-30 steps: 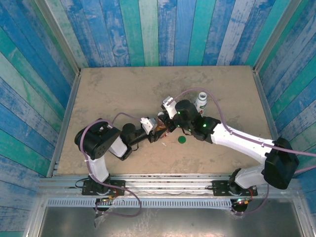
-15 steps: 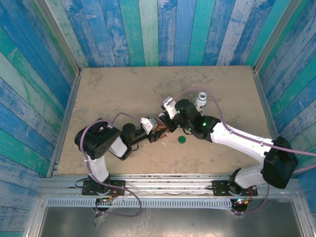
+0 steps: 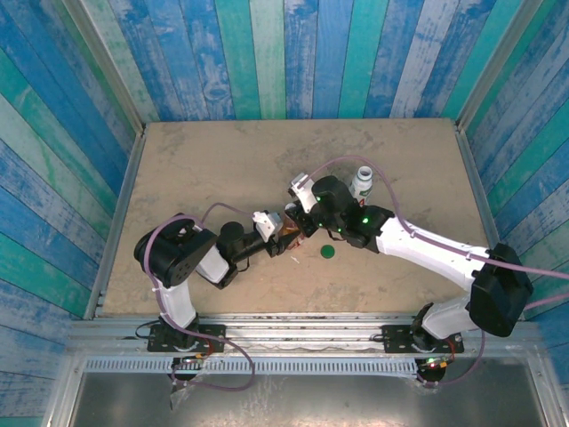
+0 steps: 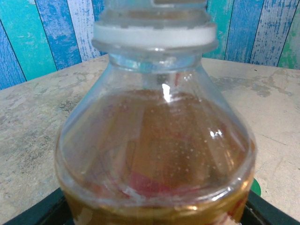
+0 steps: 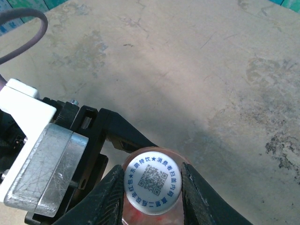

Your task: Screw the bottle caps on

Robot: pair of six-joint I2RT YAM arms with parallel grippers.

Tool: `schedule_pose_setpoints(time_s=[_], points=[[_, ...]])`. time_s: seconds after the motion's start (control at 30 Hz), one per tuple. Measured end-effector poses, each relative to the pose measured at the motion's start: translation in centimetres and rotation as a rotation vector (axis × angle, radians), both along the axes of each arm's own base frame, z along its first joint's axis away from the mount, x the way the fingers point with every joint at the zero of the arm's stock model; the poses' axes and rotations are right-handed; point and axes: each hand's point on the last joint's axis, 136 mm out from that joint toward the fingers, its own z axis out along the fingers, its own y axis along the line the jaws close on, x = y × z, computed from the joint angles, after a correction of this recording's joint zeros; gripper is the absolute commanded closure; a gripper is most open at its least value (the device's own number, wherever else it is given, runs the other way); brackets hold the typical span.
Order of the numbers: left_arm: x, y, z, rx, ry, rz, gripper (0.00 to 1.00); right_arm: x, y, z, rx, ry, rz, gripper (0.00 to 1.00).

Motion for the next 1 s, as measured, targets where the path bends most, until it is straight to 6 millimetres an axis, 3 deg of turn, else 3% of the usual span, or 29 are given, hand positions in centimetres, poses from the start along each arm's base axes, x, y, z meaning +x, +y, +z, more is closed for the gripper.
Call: schedule_pose_setpoints(time_s=[0.27, 0.4, 0.47, 0.67, 0.87, 1.0], points=[[-0.1, -0.1, 0.0, 0.002, 0.003, -0.007, 0.36, -0.3, -0.2, 0.0, -0.003, 0.011, 0.003, 0.26], [-0.3, -0.2, 0.0, 0.001, 0.005, -0.02, 0.37, -0.5, -0.4, 1.5, 0.035, -0.007, 0.0, 0.2], [-0.4, -0.2, 0.0, 0.001, 0.006, -0.027, 0.37, -0.6, -0.6, 2.5, 0.064, -0.014, -0.006, 0.21], [-1.0, -0.5, 0.0, -0.004, 0.016, -0.061, 0.37, 0.1, -1.7, 4.7, 0.187, 0.038, -0.06, 0.35], [-1.5, -0.5, 0.0, -0.002, 0.024, -0.078, 0.37, 0.4, -2.6, 3.7, 0.197, 0.12, -0.085, 0.51], [-1.5, -0.5, 0.0, -0.001, 0.025, -0.079, 0.37, 0.4, -2.2, 2.4, 0.178, 0.194, -0.068, 0.57]])
